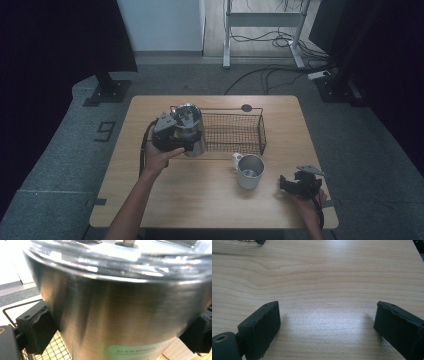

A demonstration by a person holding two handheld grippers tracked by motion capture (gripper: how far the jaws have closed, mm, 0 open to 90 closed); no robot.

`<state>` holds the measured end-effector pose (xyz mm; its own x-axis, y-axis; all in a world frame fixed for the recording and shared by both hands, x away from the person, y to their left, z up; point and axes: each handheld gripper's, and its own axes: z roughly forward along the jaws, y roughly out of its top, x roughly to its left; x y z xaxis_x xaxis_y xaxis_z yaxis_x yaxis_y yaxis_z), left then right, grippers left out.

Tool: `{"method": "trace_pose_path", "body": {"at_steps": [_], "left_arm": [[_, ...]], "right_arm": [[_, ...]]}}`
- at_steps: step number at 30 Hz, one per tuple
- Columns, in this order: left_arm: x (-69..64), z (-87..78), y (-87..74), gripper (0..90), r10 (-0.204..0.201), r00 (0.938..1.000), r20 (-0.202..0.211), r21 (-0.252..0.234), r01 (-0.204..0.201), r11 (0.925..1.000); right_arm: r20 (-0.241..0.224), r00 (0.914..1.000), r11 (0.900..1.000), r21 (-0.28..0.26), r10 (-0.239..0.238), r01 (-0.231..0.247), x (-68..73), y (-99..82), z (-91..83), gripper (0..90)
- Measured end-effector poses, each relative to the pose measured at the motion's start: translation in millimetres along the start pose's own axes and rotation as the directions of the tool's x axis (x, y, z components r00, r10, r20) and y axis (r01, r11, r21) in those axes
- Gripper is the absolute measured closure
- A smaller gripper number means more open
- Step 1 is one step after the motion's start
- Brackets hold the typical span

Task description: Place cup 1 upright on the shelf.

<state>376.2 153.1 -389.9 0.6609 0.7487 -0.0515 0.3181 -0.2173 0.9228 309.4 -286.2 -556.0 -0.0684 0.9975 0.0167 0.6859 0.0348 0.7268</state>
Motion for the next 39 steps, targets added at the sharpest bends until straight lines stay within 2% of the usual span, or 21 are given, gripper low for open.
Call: {"method": "trace_pose_path", "body": {"at_steps": [6,13,39], "left_arm": [[3.5,2.5,0.1,4.1,-0.004,1.0,0.002,-0.003,0.004,1.0],[9.1,7.0,0.9,4.1,-0.016,0.9998,-0.012,0.005,0.016,0.9998],[25.8,20.5,13.4,4.2,-0.023,0.9984,-0.052,0.026,0.025,0.9994]], "right_arm": [[0.0,1.0,1.0,0.002,-0.001,0.001,-0.2,0.1,-0.2,6.4],[0.0,1.0,1.0,0.002,-0.001,0.001,-0.1,0.1,-0.2,6.5],[0.0,1.0,1.0,0.0,-0.004,0.004,-0.3,-0.1,-0.1,6.5]]}}
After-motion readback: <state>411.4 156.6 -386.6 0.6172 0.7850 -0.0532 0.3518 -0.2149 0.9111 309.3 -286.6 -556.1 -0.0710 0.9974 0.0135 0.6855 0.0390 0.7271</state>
